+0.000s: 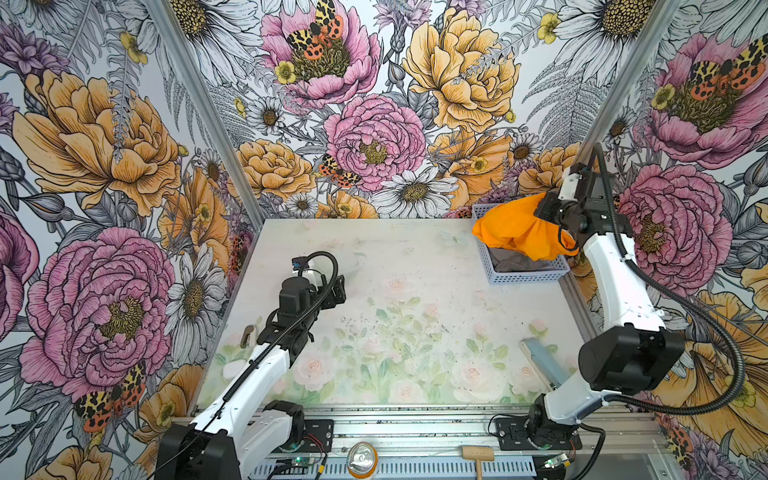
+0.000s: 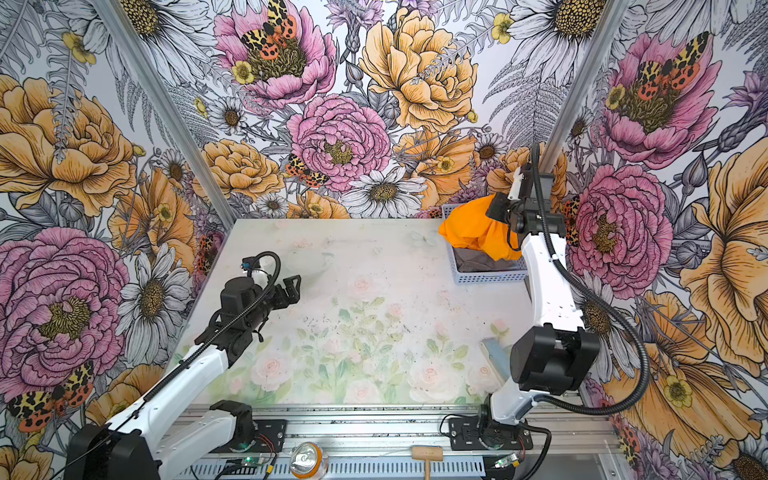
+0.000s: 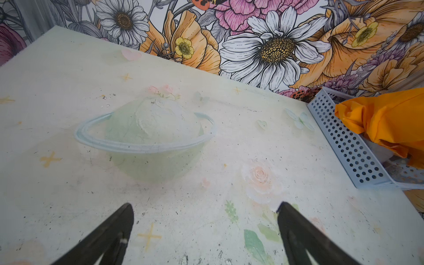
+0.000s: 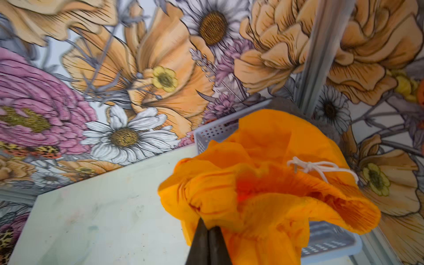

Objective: Fold and stack the mixed laundry pile
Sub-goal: 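Lift the orange shorts out of the basket and lay them on the table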

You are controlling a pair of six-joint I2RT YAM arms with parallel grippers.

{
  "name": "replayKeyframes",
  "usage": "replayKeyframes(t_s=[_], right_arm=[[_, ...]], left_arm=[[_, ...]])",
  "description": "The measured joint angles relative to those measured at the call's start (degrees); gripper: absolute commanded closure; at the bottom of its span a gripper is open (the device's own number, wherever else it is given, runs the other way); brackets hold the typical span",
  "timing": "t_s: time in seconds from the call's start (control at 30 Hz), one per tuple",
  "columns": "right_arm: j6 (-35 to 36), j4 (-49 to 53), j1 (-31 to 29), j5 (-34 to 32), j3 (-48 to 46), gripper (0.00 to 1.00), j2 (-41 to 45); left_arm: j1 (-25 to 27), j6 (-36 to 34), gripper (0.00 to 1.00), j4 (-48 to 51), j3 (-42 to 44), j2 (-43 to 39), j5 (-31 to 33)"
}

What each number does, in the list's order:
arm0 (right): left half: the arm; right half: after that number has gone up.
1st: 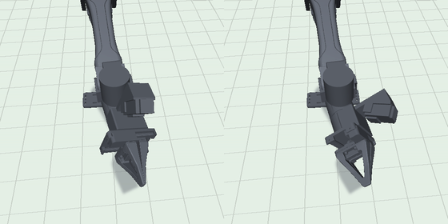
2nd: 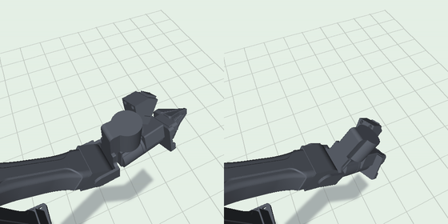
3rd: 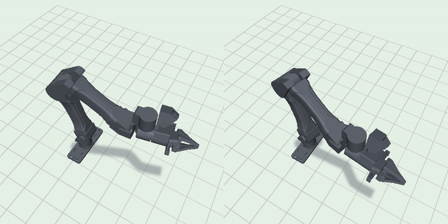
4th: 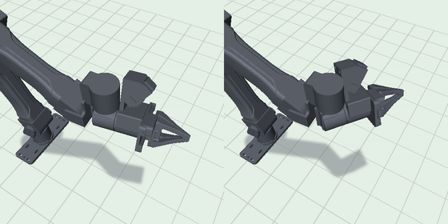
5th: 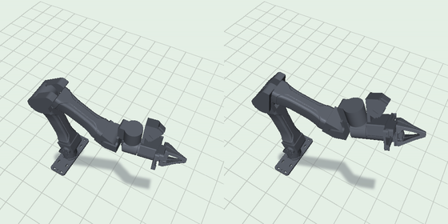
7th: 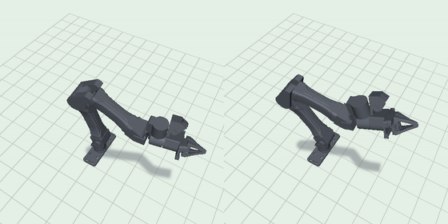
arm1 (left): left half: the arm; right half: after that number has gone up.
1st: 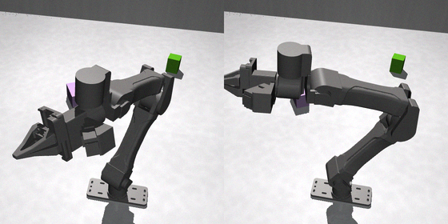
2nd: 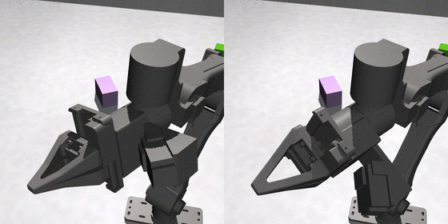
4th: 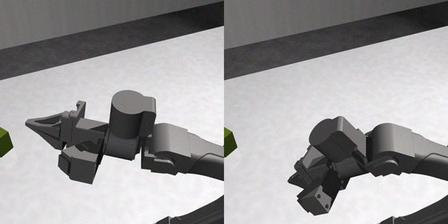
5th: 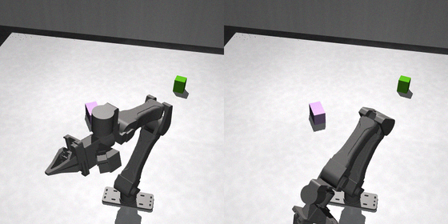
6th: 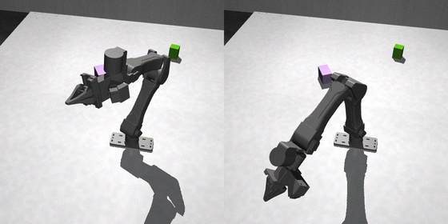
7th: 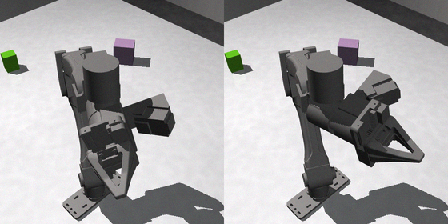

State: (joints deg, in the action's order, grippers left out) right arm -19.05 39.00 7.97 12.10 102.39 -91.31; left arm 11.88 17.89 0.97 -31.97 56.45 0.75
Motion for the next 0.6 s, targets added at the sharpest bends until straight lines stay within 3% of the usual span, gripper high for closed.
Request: replayKeyframes(t_s=[0.23, 0.6], right_arm=[[0.92, 0.57, -6.95, 3.56, 9.18, 1.0, 4.13], [1.86, 1.16, -21.46, 12.02, 31.93, 1.0, 3.34]], left_arm=[[0.0, 0.0, 0.01, 1.84, -1.27, -2.99, 0.02], [-0.02, 0.2, 0.01, 4.68, -1.68, -7.98, 1.07]])
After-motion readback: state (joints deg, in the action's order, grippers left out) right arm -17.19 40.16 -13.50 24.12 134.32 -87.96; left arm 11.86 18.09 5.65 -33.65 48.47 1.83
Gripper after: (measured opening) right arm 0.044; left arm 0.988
